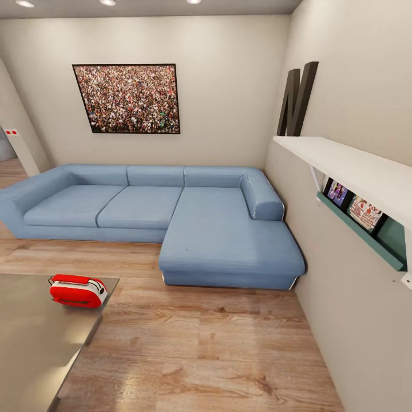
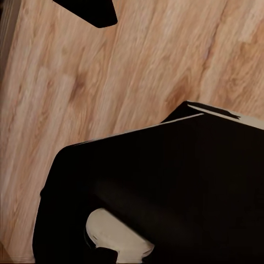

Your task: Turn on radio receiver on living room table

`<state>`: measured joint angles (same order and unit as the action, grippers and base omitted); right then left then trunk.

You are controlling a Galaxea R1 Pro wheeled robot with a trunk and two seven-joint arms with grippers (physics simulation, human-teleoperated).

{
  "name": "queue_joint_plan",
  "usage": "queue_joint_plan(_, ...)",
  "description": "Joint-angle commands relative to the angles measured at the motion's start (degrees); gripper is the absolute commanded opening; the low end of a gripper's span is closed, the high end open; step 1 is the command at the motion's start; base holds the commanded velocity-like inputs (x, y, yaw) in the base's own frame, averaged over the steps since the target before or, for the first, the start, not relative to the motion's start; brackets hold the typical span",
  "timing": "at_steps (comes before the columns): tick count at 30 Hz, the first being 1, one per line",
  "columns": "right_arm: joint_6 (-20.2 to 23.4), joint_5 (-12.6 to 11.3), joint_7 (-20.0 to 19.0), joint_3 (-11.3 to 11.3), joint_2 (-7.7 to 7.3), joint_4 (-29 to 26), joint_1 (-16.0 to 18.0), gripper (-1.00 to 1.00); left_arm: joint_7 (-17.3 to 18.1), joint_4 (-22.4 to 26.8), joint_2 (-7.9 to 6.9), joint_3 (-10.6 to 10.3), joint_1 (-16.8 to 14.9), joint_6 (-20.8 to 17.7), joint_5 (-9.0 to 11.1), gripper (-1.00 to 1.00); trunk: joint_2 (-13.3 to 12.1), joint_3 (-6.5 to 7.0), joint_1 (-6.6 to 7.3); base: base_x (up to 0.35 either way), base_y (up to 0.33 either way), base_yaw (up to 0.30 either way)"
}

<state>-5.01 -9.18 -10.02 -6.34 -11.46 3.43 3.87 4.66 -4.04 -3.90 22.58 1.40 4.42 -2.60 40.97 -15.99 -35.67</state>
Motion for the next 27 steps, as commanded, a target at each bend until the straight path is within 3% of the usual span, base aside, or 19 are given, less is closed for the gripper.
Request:
queue_joint_plan(1, 0.0, 0.0, 0.0, 0.0, 0.01, 0.0, 0.0, 1.0, 0.0, 0.0, 0.16, 0.0, 0.0, 0.0, 0.0, 1.0, 0.0, 0.0, 0.0, 0.0, 0.0, 0.0)
queue_joint_plan(7, 0.0, -0.1, 0.0, 0.0, 0.43, 0.0, 0.0, 1.0, 0.0, 0.0, 1.06, 0.0, 0.0, 0.0, 0.0, 1.0, 0.0, 0.0, 0.0, 0.0, 0.0, 0.0)
queue_joint_plan(14, 0.0, -0.1, 0.0, 0.0, 2.82, 0.0, 0.0, 1.0, 0.0, 0.0, 1.35, 0.0, 0.0, 0.0, 0.1, 1.0, 0.0, 0.0, 0.0, 0.0, 0.0, 0.0)
queue_joint_plan(27, 0.0, -0.1, 0.0, 0.0, 3.19, 0.0, 0.0, 1.0, 0.0, 0.0, 2.25, 0.0, 0.0, 0.0, 0.2, 1.0, 0.0, 0.0, 0.0, 0.0, 0.0, 0.0)
